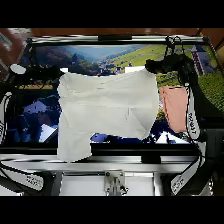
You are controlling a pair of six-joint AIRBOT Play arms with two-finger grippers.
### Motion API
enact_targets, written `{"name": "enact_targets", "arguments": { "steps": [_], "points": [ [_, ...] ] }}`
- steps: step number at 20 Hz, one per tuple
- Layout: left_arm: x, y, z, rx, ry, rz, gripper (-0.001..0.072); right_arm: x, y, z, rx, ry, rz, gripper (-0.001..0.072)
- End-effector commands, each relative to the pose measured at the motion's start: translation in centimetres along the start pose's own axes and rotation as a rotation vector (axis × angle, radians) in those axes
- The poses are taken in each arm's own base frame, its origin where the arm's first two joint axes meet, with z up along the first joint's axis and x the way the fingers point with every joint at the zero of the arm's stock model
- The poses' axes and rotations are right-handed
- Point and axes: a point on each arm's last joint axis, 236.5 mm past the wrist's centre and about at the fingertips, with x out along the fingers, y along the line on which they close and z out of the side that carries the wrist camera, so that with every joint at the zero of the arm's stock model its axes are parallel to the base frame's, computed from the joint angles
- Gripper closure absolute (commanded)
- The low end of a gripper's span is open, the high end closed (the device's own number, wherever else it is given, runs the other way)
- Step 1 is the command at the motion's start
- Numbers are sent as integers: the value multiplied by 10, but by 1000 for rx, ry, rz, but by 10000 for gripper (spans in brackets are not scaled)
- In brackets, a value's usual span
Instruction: Fold the shirts.
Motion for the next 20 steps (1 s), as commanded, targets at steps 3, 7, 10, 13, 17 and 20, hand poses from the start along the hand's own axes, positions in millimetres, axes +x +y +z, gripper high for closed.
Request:
{"name": "enact_targets", "arguments": {
  "steps": [3,7,10,13,17,20],
  "points": [
    [22,-19,10,40,-91,11,678,1,-10,3,-13,-12,-42,669],
    [39,-21,-29,30,44,-23,678,0,-24,-8,25,31,-101,669],
    [39,-15,-35,19,70,-25,662,-1,-27,-19,34,76,-114,634],
    [28,-4,-31,-4,90,-30,416,-4,-27,-32,32,135,-115,347],
    [11,11,-24,-24,123,-40,581,-6,-26,-33,7,146,-117,534],
    [5,21,-23,-42,128,-34,553,-7,-28,-34,9,149,-119,249]
  ]
}}
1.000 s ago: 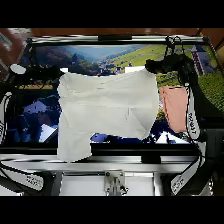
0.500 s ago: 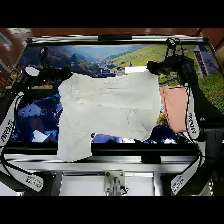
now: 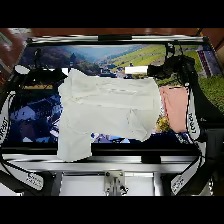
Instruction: Fold the shirts.
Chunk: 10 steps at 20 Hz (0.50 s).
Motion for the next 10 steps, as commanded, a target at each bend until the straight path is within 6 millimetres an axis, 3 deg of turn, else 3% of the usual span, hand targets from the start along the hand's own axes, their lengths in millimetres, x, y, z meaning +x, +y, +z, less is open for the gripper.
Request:
{"name": "enact_targets", "arguments": {
  "steps": [1,2,3,6,8,10],
  "points": [
    [-7,9,-2,-25,23,-4,430,-1,-5,-2,2,10,-6,249],
    [-6,9,-3,-25,26,-4,297,-2,-6,-1,12,10,-9,249],
    [-5,9,-5,-26,31,-5,283,-2,-9,-1,22,10,-10,249],
    [-3,6,-15,-26,73,-21,284,-3,-12,-12,33,57,-14,249],
    [-11,10,-37,-8,173,-7,290,-11,-14,-40,-12,182,-13,249],
    [-35,50,-82,-43,390,178,385,-31,-22,-79,-90,362,-22,249]
  ]
}}
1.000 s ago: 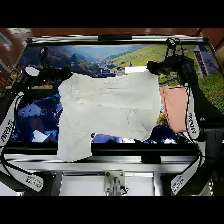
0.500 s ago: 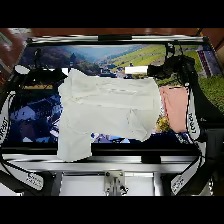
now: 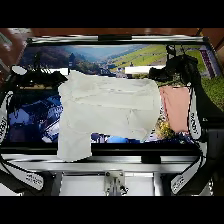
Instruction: Fold the shirts.
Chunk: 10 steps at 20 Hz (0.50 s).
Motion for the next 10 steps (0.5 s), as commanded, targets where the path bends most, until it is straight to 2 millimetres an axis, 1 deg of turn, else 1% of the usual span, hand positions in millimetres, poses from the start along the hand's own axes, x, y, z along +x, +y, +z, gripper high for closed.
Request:
{"name": "enact_targets", "arguments": {
  "steps": [1,2,3,5,6,7,8,10],
  "points": [
    [-32,62,-80,-59,358,284,384,-24,-14,-67,-95,293,-42,249],
    [-49,77,-107,-59,485,359,383,-36,-20,-83,-106,362,-68,249],
    [-59,78,-123,-66,561,374,383,-47,-22,-95,-115,417,-79,249],
    [-65,68,-138,-70,593,348,383,-69,-19,-111,-116,477,-82,249],
    [-65,59,-147,-86,588,314,379,-77,-17,-120,-112,493,-80,249],
    [-66,49,-162,-81,597,270,372,-86,-15,-134,-108,510,-77,249],
    [-68,41,-181,-90,600,237,364,-94,-15,-151,-103,523,-77,249],
    [-73,34,-220,-130,567,197,363,-104,-14,-187,-90,527,-75,248]
  ]
}}
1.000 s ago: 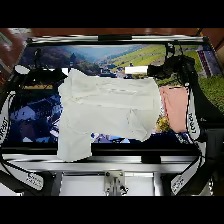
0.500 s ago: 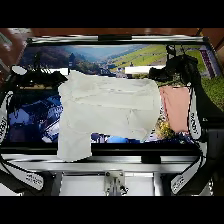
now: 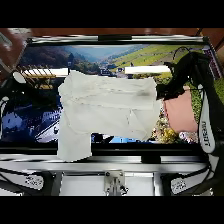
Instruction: Fold the shirts.
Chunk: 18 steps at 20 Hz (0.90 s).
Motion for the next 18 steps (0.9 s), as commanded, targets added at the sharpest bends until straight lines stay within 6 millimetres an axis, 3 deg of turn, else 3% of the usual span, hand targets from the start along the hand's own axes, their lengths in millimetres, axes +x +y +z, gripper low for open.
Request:
{"name": "enact_targets", "arguments": {
  "steps": [1,2,3,4,7,9,11,14,18],
  "points": [
    [21,-6,-59,-33,-25,-80,362,7,10,-67,11,36,21,248],
    [23,-7,-68,-62,-77,-118,353,10,17,-79,17,11,44,248],
    [23,-8,-75,-85,-115,-159,247,12,24,-90,22,-13,65,249],
    [25,-8,-84,-92,-123,-193,216,13,30,-99,27,-25,86,248],
    [40,1,-104,-94,-85,-214,216,10,39,-114,59,-36,116,248],
    [43,3,-97,-96,-109,-208,216,9,46,-113,80,-39,145,248],
    [41,-3,-89,-83,-143,-237,216,7,53,-110,94,-49,177,120],
    [30,-14,-81,-52,-173,-262,251,6,57,-99,125,-93,195,121],
    [0,-36,-63,57,-233,-238,251,1,67,-81,168,-164,245,120]
  ]
}}
